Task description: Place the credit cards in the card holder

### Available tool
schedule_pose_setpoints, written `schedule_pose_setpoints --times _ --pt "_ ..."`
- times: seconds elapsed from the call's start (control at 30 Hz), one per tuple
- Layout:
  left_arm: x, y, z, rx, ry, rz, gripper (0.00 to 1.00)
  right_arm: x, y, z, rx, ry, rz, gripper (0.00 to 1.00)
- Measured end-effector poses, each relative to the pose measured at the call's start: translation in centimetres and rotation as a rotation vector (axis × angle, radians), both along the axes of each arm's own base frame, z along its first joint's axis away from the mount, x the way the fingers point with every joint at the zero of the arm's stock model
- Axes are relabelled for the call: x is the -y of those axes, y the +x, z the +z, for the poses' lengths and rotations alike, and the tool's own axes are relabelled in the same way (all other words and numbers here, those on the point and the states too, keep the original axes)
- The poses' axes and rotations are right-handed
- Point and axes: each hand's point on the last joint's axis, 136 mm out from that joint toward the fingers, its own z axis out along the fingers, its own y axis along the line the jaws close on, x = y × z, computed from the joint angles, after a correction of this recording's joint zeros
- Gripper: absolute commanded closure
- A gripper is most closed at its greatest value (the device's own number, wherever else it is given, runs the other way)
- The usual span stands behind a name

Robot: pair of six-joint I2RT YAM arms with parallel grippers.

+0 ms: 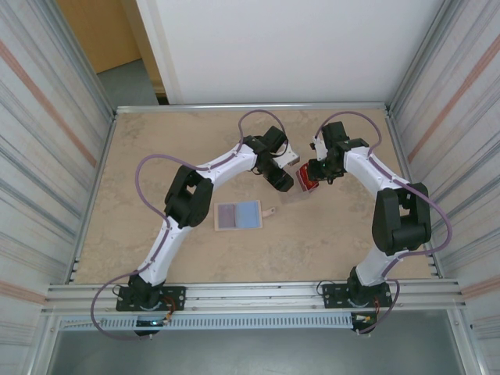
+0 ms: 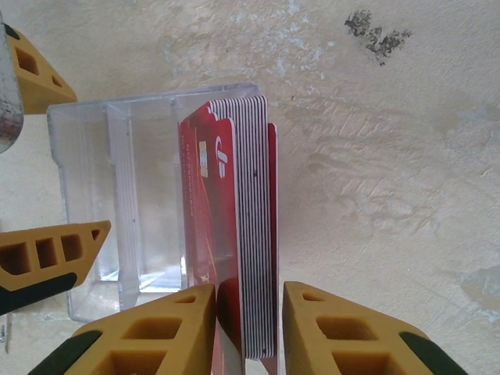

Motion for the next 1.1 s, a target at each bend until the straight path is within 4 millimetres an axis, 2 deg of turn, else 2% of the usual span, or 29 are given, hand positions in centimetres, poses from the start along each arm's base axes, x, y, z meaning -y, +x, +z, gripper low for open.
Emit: schedule_pose_setpoints --times 0.57,0.83,1.1 --pt "0.02 0.02 0.0 0.001 -0.001 0.0 0.28 -0.01 -0.11 0.39 0.007 0.002 0.001 0.78" --pt "0.03 0.03 0.0 0.002 -0.001 0.0 0.28 -0.17 -0.18 0.59 0.008 0.01 0.005 0.9" --pt "0.03 0.03 0.0 0.002 -0.001 0.0 0.28 -0.84 -0.19 0.93 0.009 0.033 0.023 0.94"
